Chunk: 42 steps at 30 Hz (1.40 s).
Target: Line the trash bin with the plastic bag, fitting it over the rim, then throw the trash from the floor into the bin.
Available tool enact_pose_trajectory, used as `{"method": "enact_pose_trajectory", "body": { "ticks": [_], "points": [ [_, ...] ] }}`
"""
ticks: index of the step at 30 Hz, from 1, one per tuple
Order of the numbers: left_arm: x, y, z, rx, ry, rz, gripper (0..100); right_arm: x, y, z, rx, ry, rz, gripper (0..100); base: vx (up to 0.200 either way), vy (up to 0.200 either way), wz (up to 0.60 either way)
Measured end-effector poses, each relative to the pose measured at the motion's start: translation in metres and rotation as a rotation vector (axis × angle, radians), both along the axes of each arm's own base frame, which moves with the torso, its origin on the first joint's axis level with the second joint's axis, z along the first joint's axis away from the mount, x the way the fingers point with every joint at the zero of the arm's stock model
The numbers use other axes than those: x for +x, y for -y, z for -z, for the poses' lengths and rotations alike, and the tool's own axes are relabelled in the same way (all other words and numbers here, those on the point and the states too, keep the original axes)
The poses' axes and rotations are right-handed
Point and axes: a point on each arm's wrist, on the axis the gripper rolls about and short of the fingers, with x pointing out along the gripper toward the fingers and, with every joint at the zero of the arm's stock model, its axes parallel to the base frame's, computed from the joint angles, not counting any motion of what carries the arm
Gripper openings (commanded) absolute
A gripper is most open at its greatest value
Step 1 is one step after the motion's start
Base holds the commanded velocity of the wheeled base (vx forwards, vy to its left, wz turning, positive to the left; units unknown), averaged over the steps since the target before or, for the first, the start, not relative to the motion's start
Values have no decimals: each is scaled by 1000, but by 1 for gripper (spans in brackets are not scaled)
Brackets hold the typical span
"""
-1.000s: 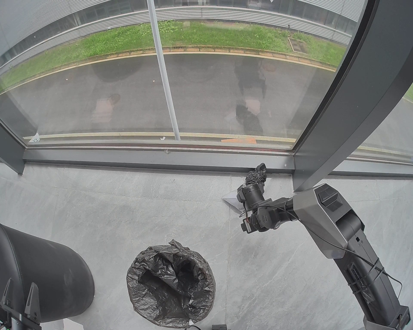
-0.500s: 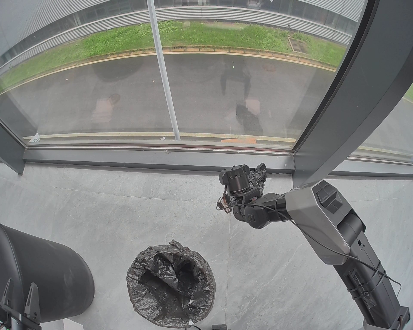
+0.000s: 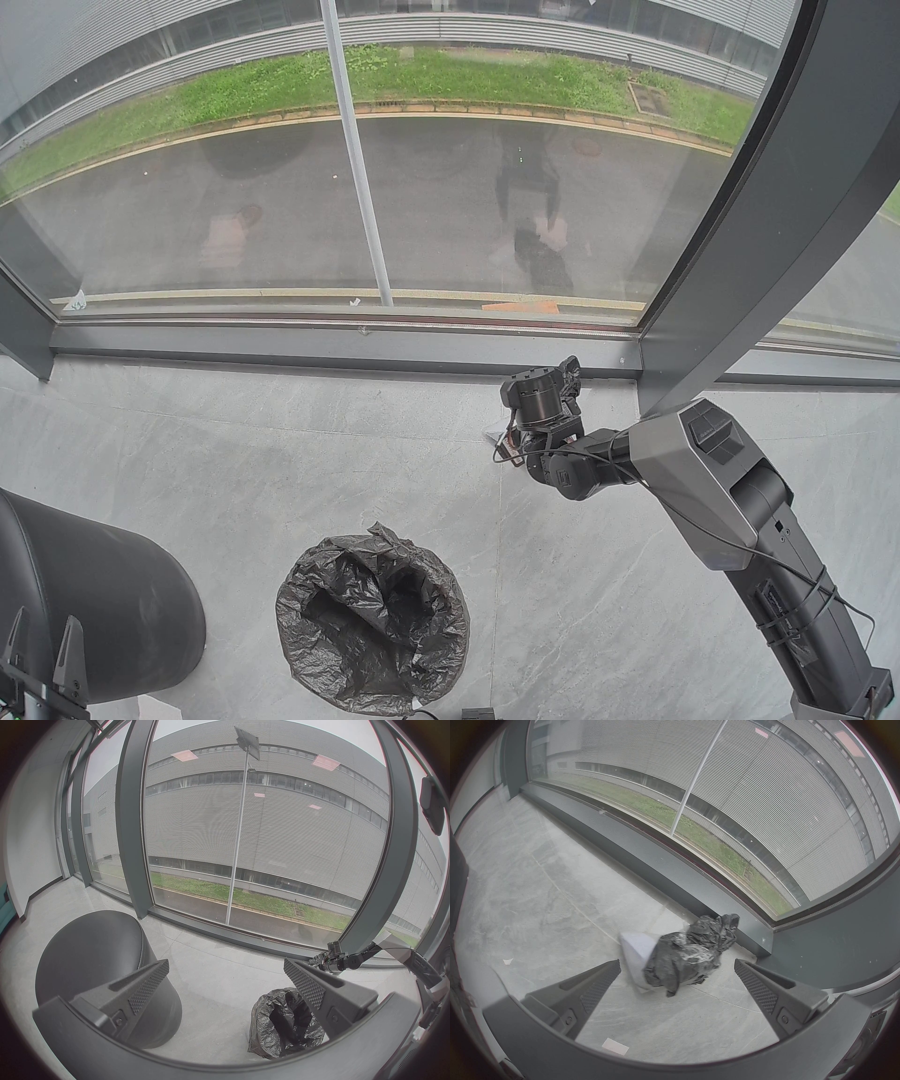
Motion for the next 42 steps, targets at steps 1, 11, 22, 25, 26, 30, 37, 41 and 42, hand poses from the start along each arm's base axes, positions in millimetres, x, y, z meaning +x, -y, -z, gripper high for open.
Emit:
{"method": "enact_pose_trajectory", "body": {
  "ticks": [1,11,22,25,26,30,37,41,42],
  "points": [
    [0,0,0,0,0,0,100,2,4,0,1,2,9,100,0,0,0],
    [0,0,0,-1,0,0,100,9,17,2,4,-1,25,100,0,0,0],
    [0,0,0,-2,0,-2,100,13,26,2,4,-4,42,100,0,0,0],
    [0,0,0,-2,0,-2,100,14,28,2,5,-6,43,100,0,0,0],
    [0,0,0,-3,0,-2,100,14,29,2,5,-6,45,100,0,0,0],
    [0,0,0,-3,0,-3,100,15,31,1,6,-4,51,100,0,0,0],
    [0,0,0,-1,-1,-3,100,16,32,1,7,2,56,100,57,0,0],
    [0,0,0,0,-1,-2,100,16,32,1,7,2,56,100,200,0,0],
    [0,0,0,0,-1,-3,100,16,31,0,7,3,55,100,200,0,0]
  ]
}}
